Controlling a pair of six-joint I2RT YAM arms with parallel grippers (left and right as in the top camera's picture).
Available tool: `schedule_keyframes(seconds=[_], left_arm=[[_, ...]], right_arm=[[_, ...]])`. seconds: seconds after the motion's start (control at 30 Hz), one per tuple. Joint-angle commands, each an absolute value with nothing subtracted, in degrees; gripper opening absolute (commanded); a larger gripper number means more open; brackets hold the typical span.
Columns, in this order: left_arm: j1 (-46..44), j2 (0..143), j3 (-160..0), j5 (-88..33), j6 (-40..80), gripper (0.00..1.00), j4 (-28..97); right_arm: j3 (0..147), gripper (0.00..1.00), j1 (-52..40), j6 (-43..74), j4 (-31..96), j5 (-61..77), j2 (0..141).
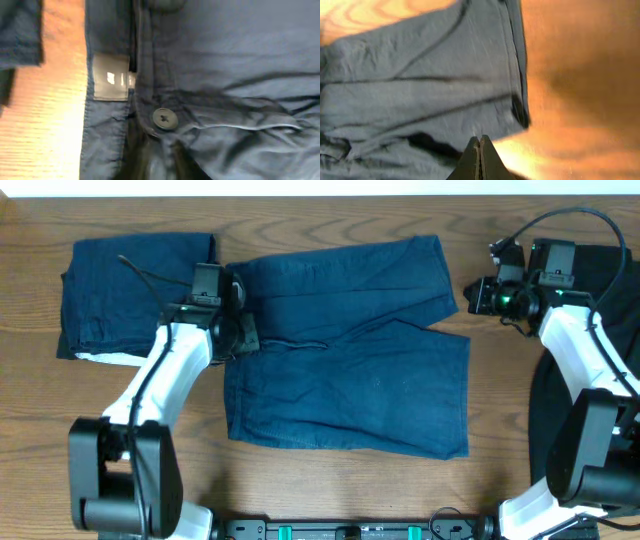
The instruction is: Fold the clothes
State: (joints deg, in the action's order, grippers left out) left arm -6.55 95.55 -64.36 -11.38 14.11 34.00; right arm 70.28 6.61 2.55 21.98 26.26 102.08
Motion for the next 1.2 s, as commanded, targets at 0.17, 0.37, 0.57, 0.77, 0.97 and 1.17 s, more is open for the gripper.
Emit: schedule_keyframes(seconds=[0.17, 0.37, 0.57, 0.77, 0.97, 1.17], left_arm=[[-6.57, 94.72, -65.76, -3.46, 14.24, 0.38, 36.88], [-6.57, 94.76, -64.36, -2.52, 16.23, 0.20, 33.56], [-6.63, 97.10, -63.64, -7.01, 18.13, 0.09, 25.76], [-6.72, 102.00, -63.64, -7.51, 18.11, 0.09, 23.88], [-6.72, 105.30, -63.64, -7.51, 18.11, 0.09, 23.92], [-6.72, 105.56, -63.64, -7.49, 18.11, 0.09, 23.81]], right_arm=[[70.57, 0.01, 2.66, -0.16, 13.96, 27.42, 109.45], [70.57, 0.01, 0.34, -3.77, 5.48, 27.24, 115.77], [70.57, 0.01, -0.58, -3.70, -0.27, 27.22, 120.95], [70.57, 0.01, -0.56, -3.44, 0.84, 27.24, 121.62], [70.63, 0.01, 0.25, 2.09, 5.78, 27.22, 121.27], [71.70, 0.01, 1.87, 2.94, 16.12, 26.26, 119.09]])
